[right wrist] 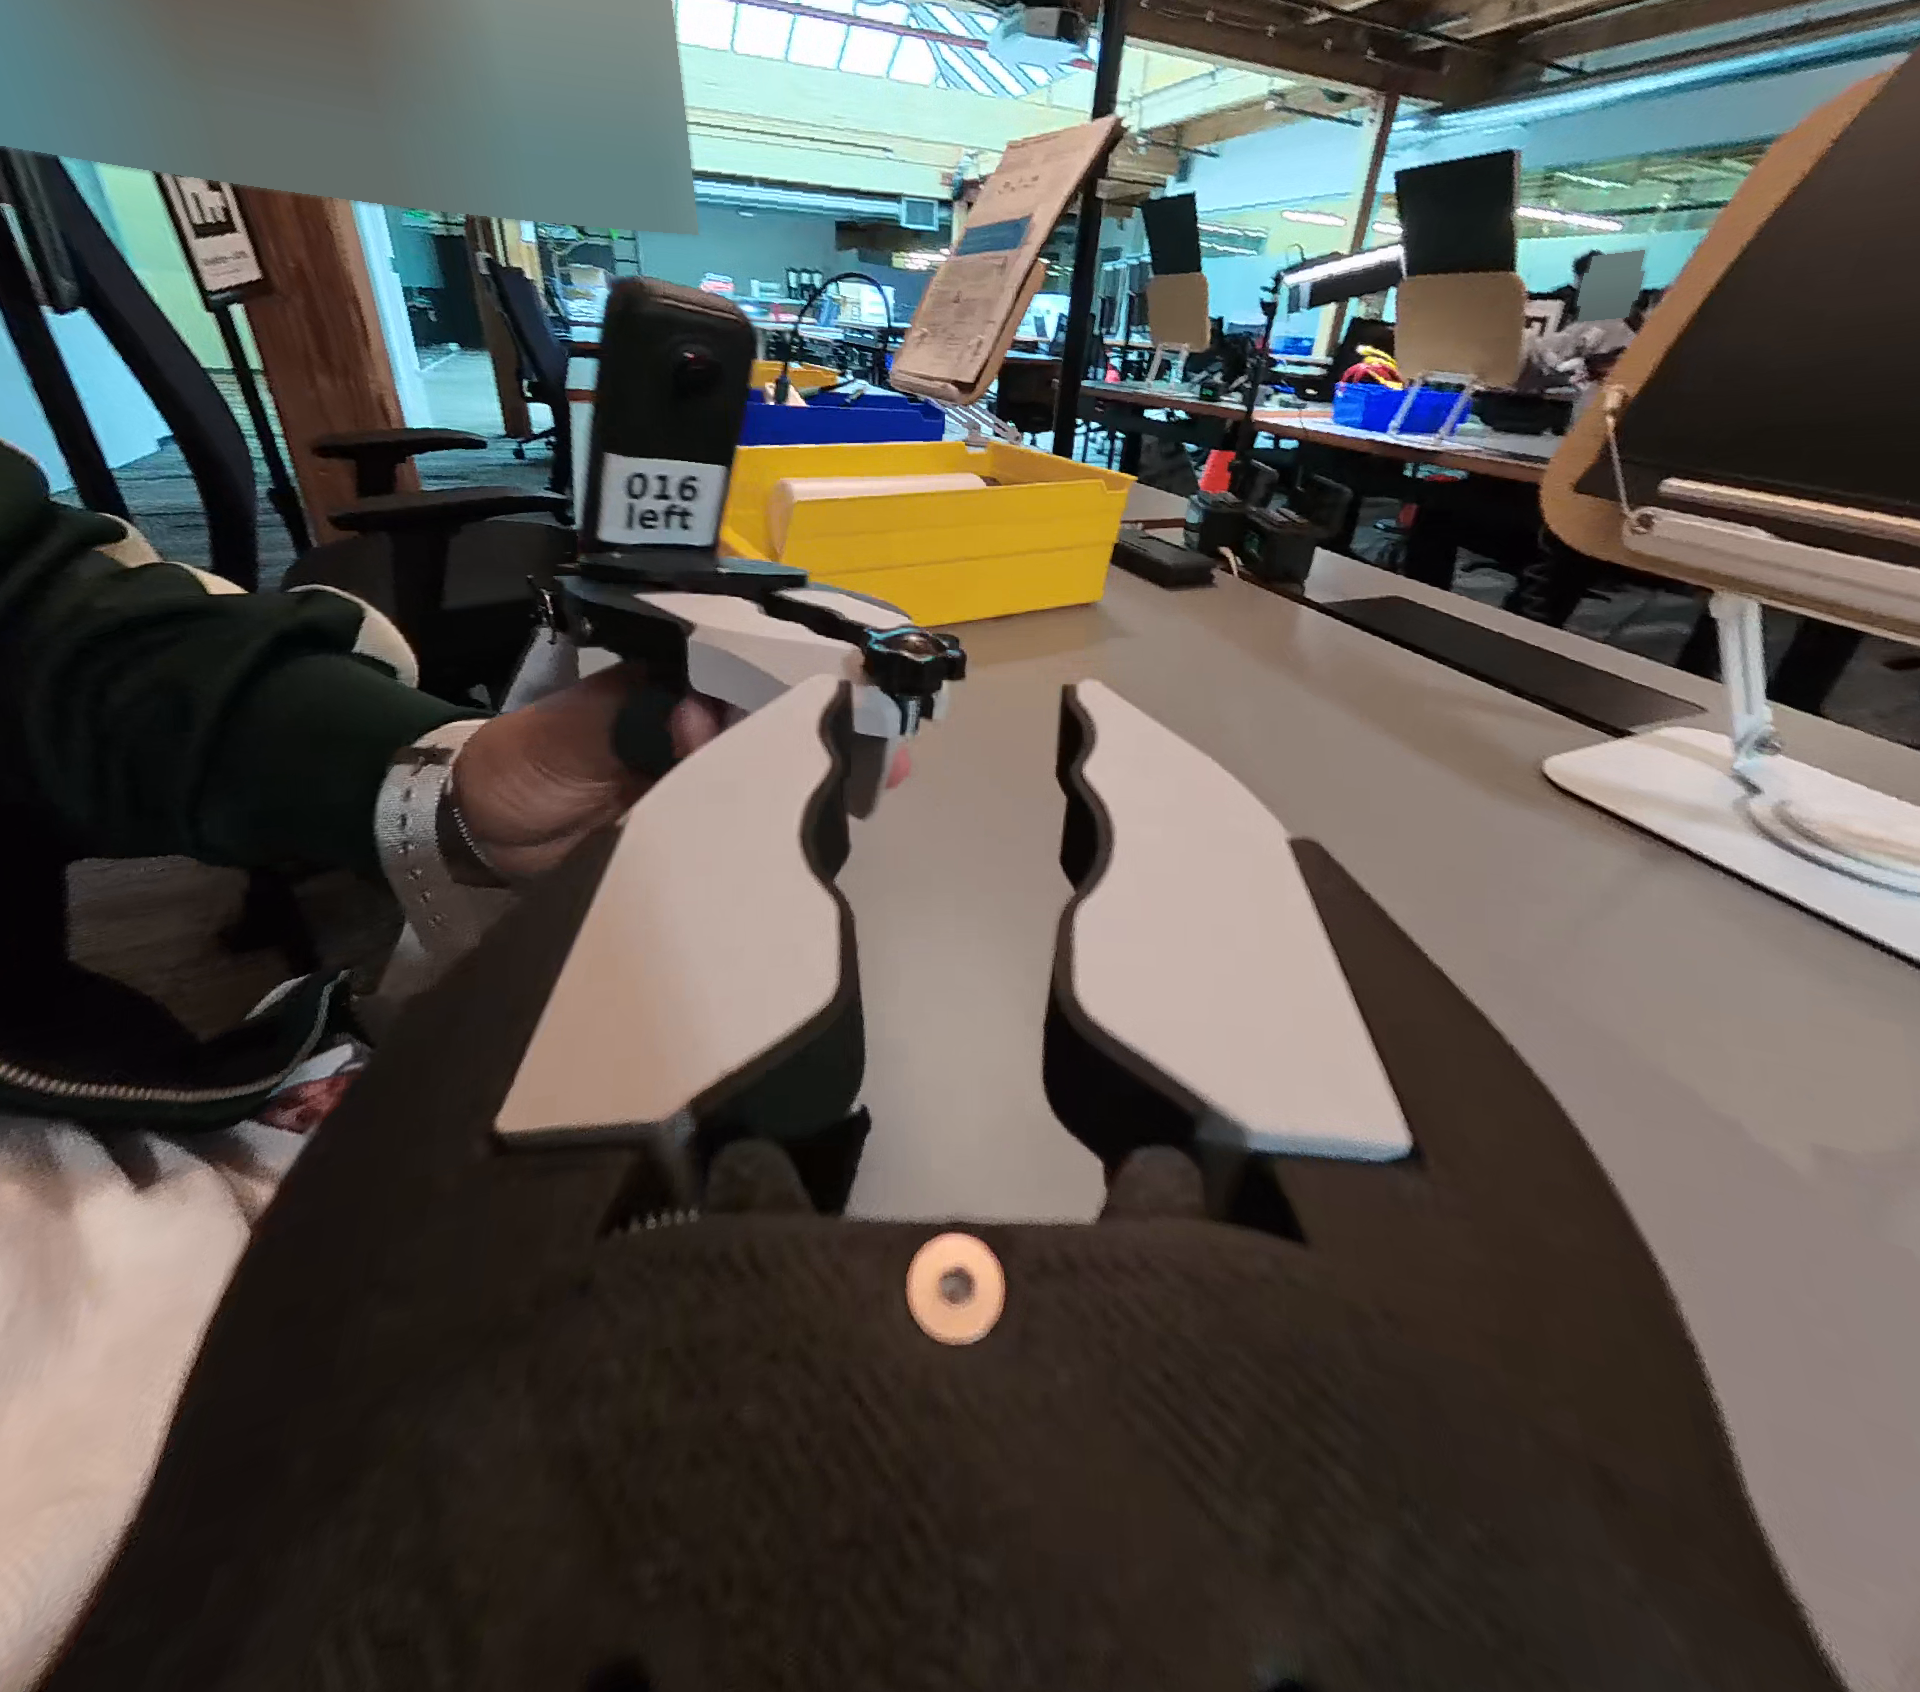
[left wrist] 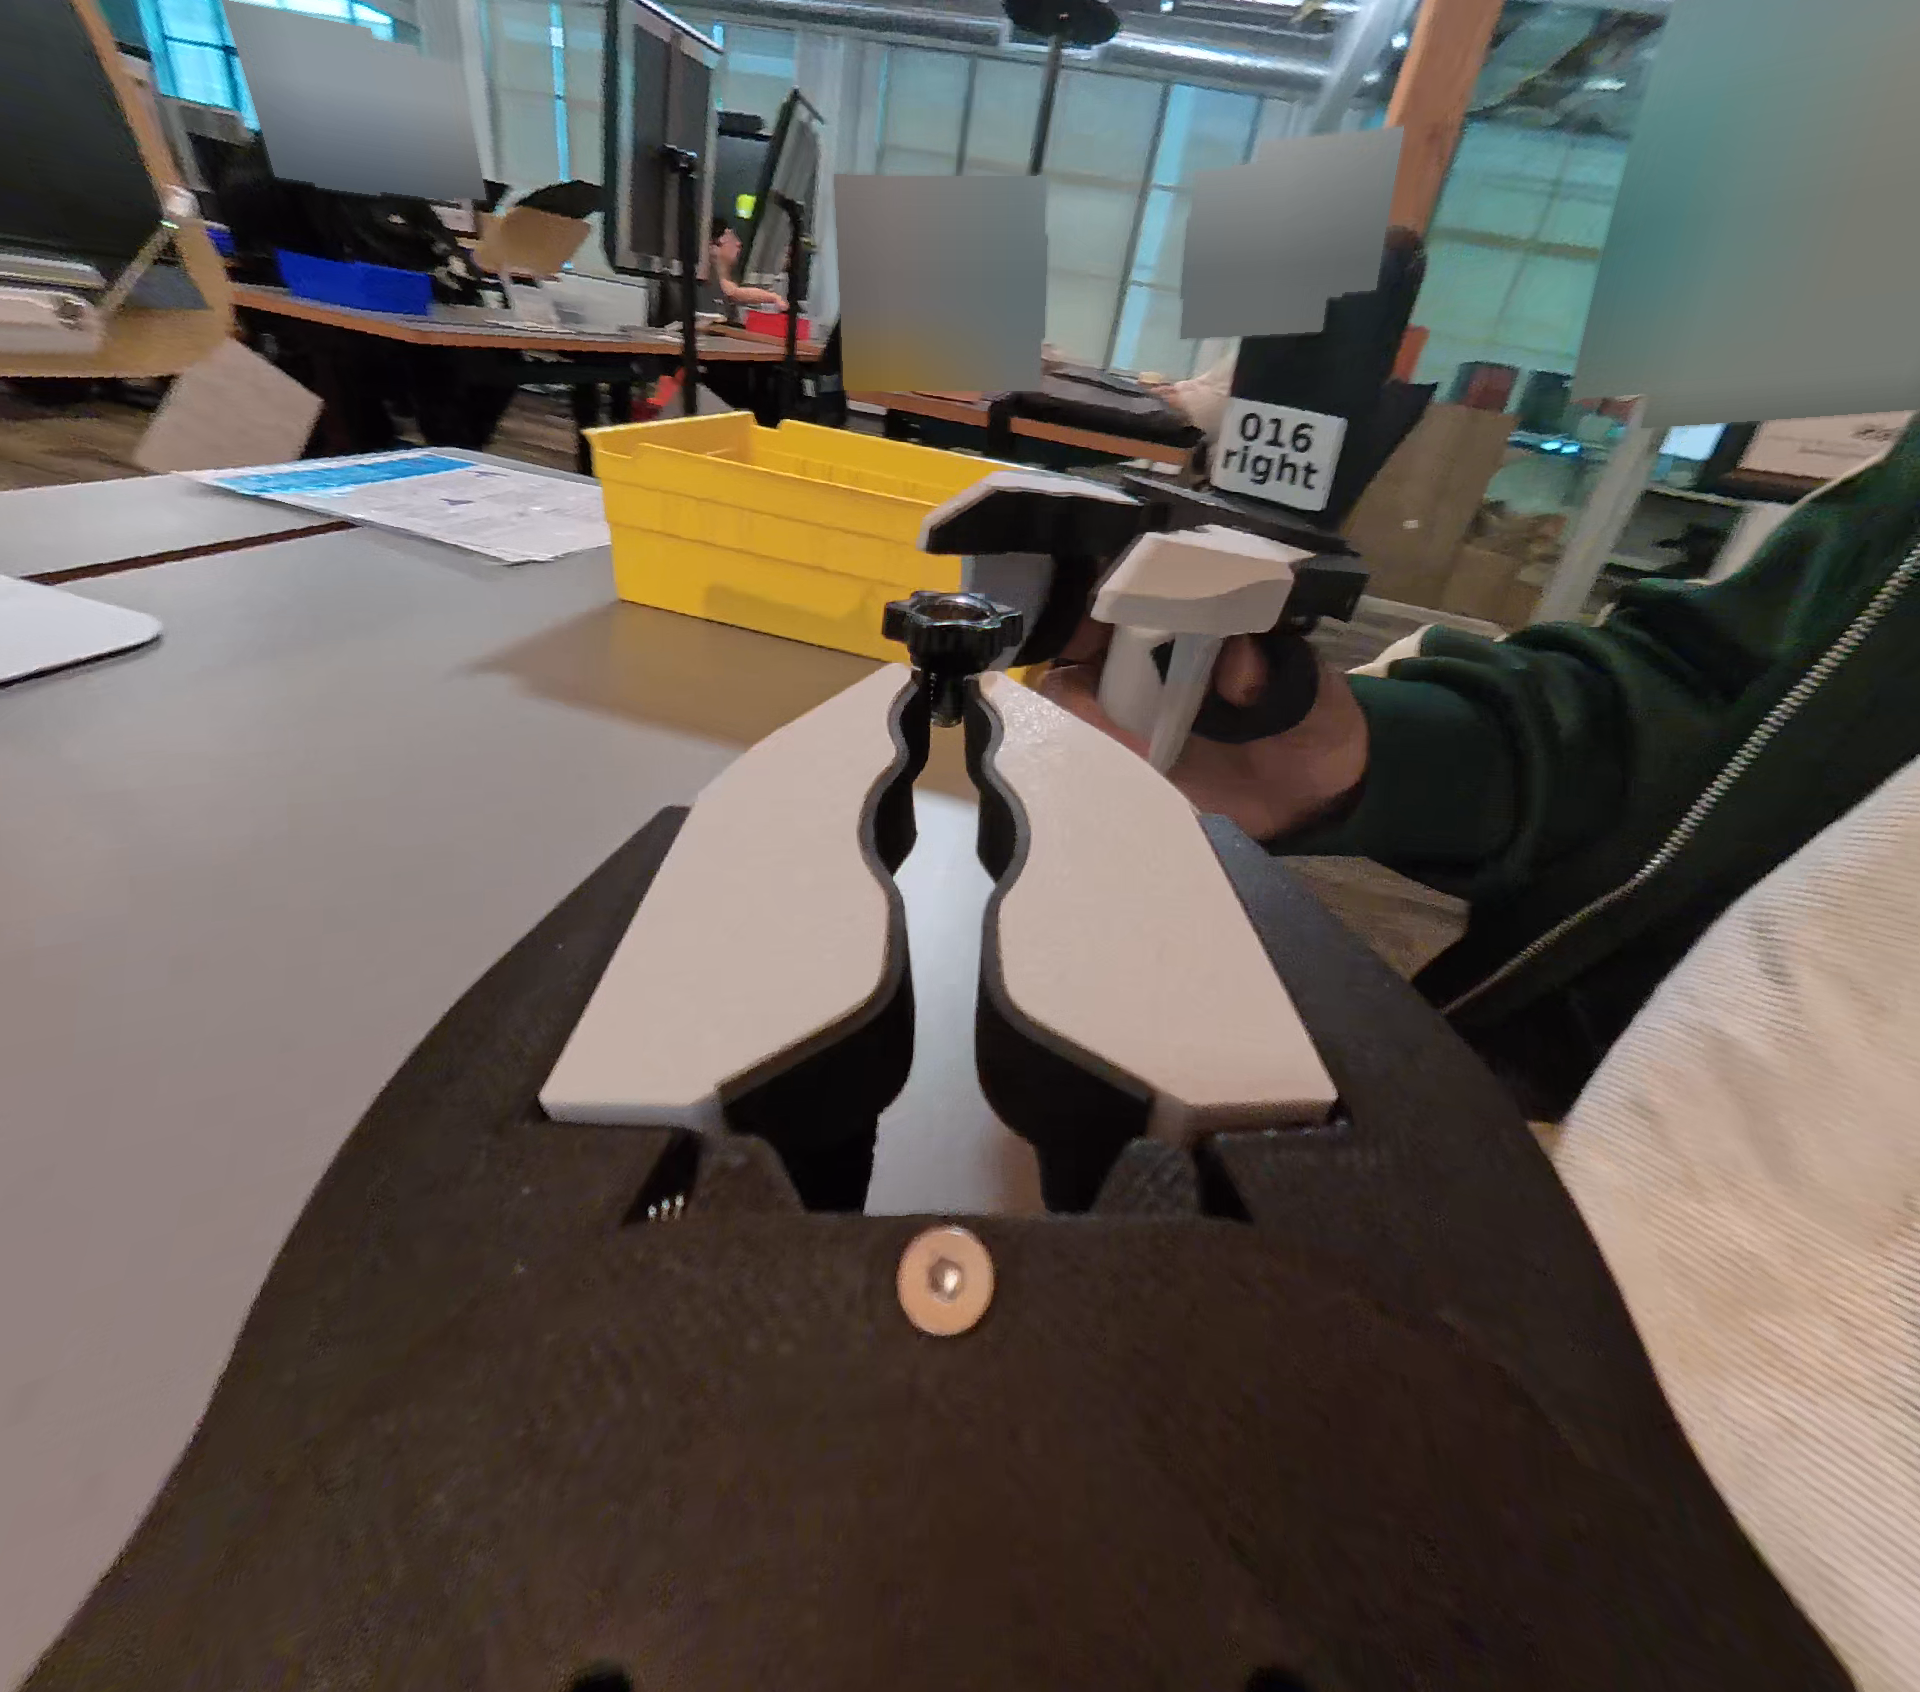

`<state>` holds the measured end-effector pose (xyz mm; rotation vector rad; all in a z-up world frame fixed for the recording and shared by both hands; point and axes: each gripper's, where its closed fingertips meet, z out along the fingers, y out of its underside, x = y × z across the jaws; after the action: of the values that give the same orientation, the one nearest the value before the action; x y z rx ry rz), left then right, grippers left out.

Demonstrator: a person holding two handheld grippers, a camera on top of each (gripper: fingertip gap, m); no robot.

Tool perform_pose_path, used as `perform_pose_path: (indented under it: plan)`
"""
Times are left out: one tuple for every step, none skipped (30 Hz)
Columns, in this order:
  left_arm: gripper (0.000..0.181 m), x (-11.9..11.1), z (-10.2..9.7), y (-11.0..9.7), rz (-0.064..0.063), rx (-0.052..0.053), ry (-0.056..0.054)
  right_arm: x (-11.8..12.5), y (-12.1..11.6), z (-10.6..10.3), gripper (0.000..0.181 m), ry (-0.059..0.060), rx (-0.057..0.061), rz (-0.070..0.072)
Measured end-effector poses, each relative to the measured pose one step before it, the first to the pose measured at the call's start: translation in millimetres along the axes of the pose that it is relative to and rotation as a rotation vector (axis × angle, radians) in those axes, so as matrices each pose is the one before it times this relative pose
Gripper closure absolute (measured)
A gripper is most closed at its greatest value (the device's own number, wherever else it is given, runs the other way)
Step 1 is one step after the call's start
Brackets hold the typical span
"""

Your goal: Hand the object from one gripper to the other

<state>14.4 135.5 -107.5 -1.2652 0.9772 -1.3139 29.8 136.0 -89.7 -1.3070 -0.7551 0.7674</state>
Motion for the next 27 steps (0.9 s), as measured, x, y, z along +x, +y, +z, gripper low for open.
perform_pose_path:
  plan:
    - [0.175, -2.6, -1.37, 0.62, 0.0192, -0.0057, -0.0356, -0.44, 1.81, 0.46, 0.144, 0.002, -0.007, 0.0061]
    - [0.175, -3.8, -1.06, 1.58, 0.0263, -0.0135, -0.0487, -0.82, 2.51, 1.44, 0.143, 0.0, -0.0115, 0.0077]
    - [0.175, -1.65, -0.36, 1.04, 0.0338, -0.0089, -0.0363, -1.33, 3.83, 2.28, 0.142, -0.0026, -0.0187, 0.004]
    - [0.175, 1.85, 0.55, 0.2, 0.0311, -0.0021, -0.0141, -1.62, 3.66, 2.55, 0.142, -0.0024, -0.0195, -0.0004]
    - [0.175, 3.36, 1.15, -0.1, 0.0241, -0.0006, -0.0049, -0.93, 2.78, 2.5, 0.141, 0.0038, -0.0159, -0.0038]
    - [0.175, 4.06, 1.56, -0.41, 0.0163, 0.0008, 0.0003, -1.5, 1.21, 2.09, 0.14, 0.0007, -0.0061, -0.0028]
    - [0.175, 4.26, 1.63, -0.5, 0.0092, 0.0009, 0.0035, -1.0, -0.08, 1.43, 0.14, 0.0034, 0.0013, 0.0028]
    - [0.175, 2.21, 1.17, 0.09, 0.0058, -0.002, -0.005, -1.08, -2.06, 0.21, 0.14, 0.0006, 0.0139, 0.0102]
    - [0.175, 2.71, 0.88, -0.29, 0.0016, -0.0003, 0.0067, -0.55, -2.19, -0.32, 0.141, -0.0013, 0.0133, 0.0141]
    - [0.175, 1.51, 0.68, -0.05, -0.0011, -0.0007, 0.0042, -0.71, -1.32, -0.76, 0.144, -0.0066, 0.005, 0.017]
    - [0.175, 0.57, 0.48, 0.33, -0.0045, -0.0029, 0.0007, -0.95, -0.83, -0.69, 0.146, -0.0097, 0.0042, 0.013]
    - [0.175, 0.21, 0.2, 0.63, -0.0075, -0.0017, 0.0024, -0.02, -0.41, -0.53, 0.145, -0.0038, 0.0026, 0.0063]
    - [0.175, 0.06, 0.03, 0.58, -0.0083, 0.0008, 0.0038, -0.08, -0.13, -0.39, 0.145, -0.0037, 0.0029, 0.0028]
    - [0.175, -0.14, 0.1, 1.11, -0.0091, -0.0018, 0.0046, -0.56, -0.23, -0.14, 0.144, -0.0084, 0.003, 0.0037]
    - [0.175, 0.14, 0.06, 0.91, -0.0093, 0.0002, 0.0079, -0.54, 0.03, -0.01, 0.144, -0.0075, 0.0011, 0.0059]
    - [0.175, 0.24, -0.16, 0.23, -0.0115, 0.005, 0.0099, -0.68, -0.12, 0.11, 0.143, -0.0094, 0.003, 0.0045]
    - [0.175, -0.27, -0.14, 0.41, -0.0124, 0.0028, 0.0052, -1.01, 0.32, 0.27, 0.143, -0.0116, -0.0009, 0.0048]
    - [0.175, -0.05, -0.21, 0.39, -0.0113, 0.002, 0.0068, -0.34, 0.72, 0.19, 0.143, -0.0084, -0.0041, 0.005]
    - [0.175, 0.07, -0.29, 0.44, -0.0079, 0.0011, 0.0049, -0.21, 0.36, 0.14, 0.143, -0.0069, -0.0014, 0.0028]
    - [0.175, -0.51, -0.35, 0.33, -0.0021, 0.0, -0.0012, -0.1, 0.35, 0.15, 0.143, -0.0058, -0.0013, 0.0033]
    - [0.175, 0.23, -0.14, 0.22, 0.0003, -0.0002, 0.0014, 0.29, 0.52, 0.32, 0.143, -0.0025, -0.0026, 0.0051]
    - [0.175, 0.8, -0.09, 0.06, -0.0012, 0.0003, 0.0057, -0.02, 0.58, 0.42, 0.143, -0.0051, -0.0016, 0.0062]
    - [0.175, 0.61, -0.03, -0.39, -0.0003, 0.0016, 0.0014, -0.57, 0.72, 0.61, 0.144, -0.0075, -0.0025, 0.0075]
    - [0.175, 0.75, -0.02, -0.28, 0.002, 0.001, 0.0021, -0.42, 0.81, 0.6, 0.144, -0.0055, -0.0032, 0.0074]
    - [0.175, 0.9, 0.14, -0.12, 0.002, -0.0017, 0.0044, -0.68, 0.24, 0.51, 0.144, -0.0053, -0.0009, 0.0037]
    - [0.175, 0.69, -0.02, -0.07, 0.0022, -0.0006, 0.0017, -0.9, 0.02, 0.46, 0.144, -0.0043, -0.0005, -0.0004]
    - [0.175, 0.68, -0.04, -0.32, 0.0014, 0.0019, 0.0023, -0.64, -0.01, 0.22, 0.145, -0.0011, -0.0008, -0.0045]
